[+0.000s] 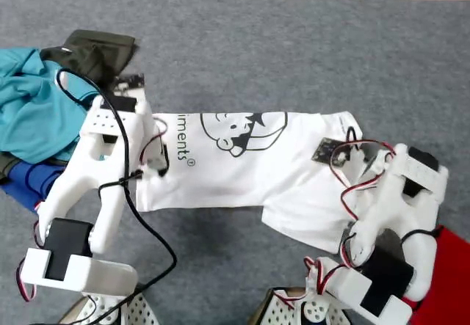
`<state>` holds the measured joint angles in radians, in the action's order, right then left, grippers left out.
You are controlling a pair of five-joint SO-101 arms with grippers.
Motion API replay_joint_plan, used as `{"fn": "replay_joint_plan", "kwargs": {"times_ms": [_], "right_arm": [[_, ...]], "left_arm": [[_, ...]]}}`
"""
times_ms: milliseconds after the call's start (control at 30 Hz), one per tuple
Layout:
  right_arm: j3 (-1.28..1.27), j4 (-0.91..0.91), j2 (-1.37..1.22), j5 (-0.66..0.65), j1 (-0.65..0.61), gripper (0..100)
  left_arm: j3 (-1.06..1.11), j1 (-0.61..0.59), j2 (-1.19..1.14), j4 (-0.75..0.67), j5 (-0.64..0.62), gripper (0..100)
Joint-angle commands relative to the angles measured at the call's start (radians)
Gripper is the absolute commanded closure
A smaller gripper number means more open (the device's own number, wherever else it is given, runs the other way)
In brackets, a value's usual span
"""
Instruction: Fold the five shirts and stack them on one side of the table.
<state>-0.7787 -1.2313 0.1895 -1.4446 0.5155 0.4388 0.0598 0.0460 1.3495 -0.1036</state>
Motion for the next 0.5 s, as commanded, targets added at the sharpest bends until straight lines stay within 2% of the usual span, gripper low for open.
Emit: {"fn": "replay_joint_plan", "kwargs": {"times_ms": [0, 100, 200, 467], "right_arm": [[-0.036, 0.091, 0.036, 0.074, -0.084, 99.5], [-0.082, 0.138, 0.039, 0.115, -0.139, 99.5], [-0.090, 0.146, 0.038, 0.123, -0.148, 99.4], [-0.091, 0.146, 0.035, 0.123, -0.147, 99.4]], "left_arm": [[0.075, -0.011, 0.013, -0.011, 0.109, 85], [0.121, -0.011, 0.013, -0.012, 0.167, 85], [0.147, -0.005, 0.013, -0.025, 0.175, 85], [0.288, -0.011, 0.010, -0.183, 0.173, 85]]}}
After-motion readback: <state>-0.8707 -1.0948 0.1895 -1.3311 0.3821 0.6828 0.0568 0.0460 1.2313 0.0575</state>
